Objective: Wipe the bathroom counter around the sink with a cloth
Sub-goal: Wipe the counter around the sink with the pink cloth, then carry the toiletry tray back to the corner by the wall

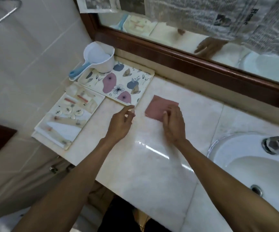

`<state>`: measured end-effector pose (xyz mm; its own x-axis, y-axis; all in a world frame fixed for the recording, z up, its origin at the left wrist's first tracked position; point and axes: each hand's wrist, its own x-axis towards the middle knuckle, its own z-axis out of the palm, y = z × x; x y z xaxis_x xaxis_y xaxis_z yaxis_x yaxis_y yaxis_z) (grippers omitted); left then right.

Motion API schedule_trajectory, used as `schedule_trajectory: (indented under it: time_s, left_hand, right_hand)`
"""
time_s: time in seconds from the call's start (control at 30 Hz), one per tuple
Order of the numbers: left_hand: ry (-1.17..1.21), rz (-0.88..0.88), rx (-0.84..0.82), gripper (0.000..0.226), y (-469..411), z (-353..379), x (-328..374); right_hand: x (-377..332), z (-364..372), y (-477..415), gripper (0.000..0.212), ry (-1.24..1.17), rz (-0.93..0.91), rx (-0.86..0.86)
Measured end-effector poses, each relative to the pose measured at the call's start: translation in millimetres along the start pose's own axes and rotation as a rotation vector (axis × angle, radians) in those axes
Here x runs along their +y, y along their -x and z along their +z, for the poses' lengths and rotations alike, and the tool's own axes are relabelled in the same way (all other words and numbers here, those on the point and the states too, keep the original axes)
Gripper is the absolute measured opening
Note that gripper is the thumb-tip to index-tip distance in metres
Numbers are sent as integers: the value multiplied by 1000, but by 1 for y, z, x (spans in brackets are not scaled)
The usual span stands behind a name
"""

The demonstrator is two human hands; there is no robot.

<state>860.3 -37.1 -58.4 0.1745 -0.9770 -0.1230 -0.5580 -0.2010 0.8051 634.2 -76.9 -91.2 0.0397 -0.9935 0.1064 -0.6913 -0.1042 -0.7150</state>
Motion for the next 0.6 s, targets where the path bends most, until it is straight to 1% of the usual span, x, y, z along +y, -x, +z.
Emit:
schedule_trajectory:
  time_s: [0.07,0.13,0.2,0.3,0.37,0.47,0.53,0.6]
  left_hand:
    - [-48,-54,97,30,19,-27,-23]
    - [-69,-123,212,28,33,-57,-43]
    - [-112,-203,327,28,43,-87,-62]
    - [-219,-327,449,36,54,-130,-101]
    - [-260,-452,517,44,61,-151,-126]
    - [-290,-647,550,68,68,-173,-152]
    - [-197,-719,522,84,67,-180,-164]
    - [-50,-745,513,93,61,-188,-168]
  right_hand:
    - [-24,11,-6,13,-89,-31,-112]
    - [-48,27,-12,18,-144,-74,-186]
    - [-74,46,-18,24,-140,-125,-248]
    - [-112,79,-26,22,-88,-195,-342]
    - [-134,103,-30,23,-80,-212,-398]
    - [-160,138,-31,26,-63,-239,-457]
    - [-172,156,-30,26,-50,-248,-483]
    - [-182,170,-31,28,-13,-263,-498]
